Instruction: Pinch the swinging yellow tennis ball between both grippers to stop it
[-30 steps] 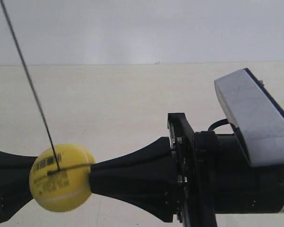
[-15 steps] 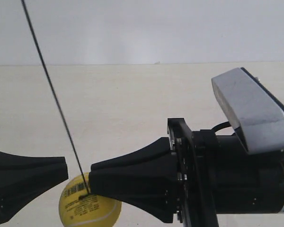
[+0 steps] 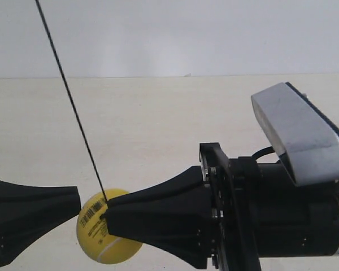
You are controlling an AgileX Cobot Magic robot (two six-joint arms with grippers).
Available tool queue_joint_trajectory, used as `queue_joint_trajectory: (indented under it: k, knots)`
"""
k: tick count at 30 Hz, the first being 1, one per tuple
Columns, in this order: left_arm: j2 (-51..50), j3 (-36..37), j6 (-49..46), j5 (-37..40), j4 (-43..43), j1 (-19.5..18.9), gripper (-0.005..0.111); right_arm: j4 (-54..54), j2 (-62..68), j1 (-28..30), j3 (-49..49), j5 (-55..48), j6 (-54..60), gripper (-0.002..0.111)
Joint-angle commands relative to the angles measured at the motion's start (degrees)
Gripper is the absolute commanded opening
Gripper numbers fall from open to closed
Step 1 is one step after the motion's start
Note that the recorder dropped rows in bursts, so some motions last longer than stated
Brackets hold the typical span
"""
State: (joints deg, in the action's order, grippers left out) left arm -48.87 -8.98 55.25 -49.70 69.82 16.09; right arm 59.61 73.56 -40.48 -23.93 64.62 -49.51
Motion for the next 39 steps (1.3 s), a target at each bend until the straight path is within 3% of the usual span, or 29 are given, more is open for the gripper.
queue_joint_trajectory:
  k: [1,16,26,39]
  knots:
    - [-0.1,0.2,-1.0,-0.3,-0.4,0.4,0.005,0.2,-0.3,0.0,-0.2,0.3,1.4,0.0]
    - [-0.1,0.2,-2.4,0.4,-0.2,0.4,0.005,0.3,-0.3,0.0,-0.2,0.2,3.3,0.0]
    - [-0.1,0.2,-2.4,0.4,-0.2,0.4,0.005,5.8,-0.3,0.0,-0.2,-11.0,-1.1,0.0]
    - [-0.1,0.2,-1.4,1.0,1.0,0.4,0.005,5.8,-0.3,0.0,-0.2,-11.0,0.2,0.0]
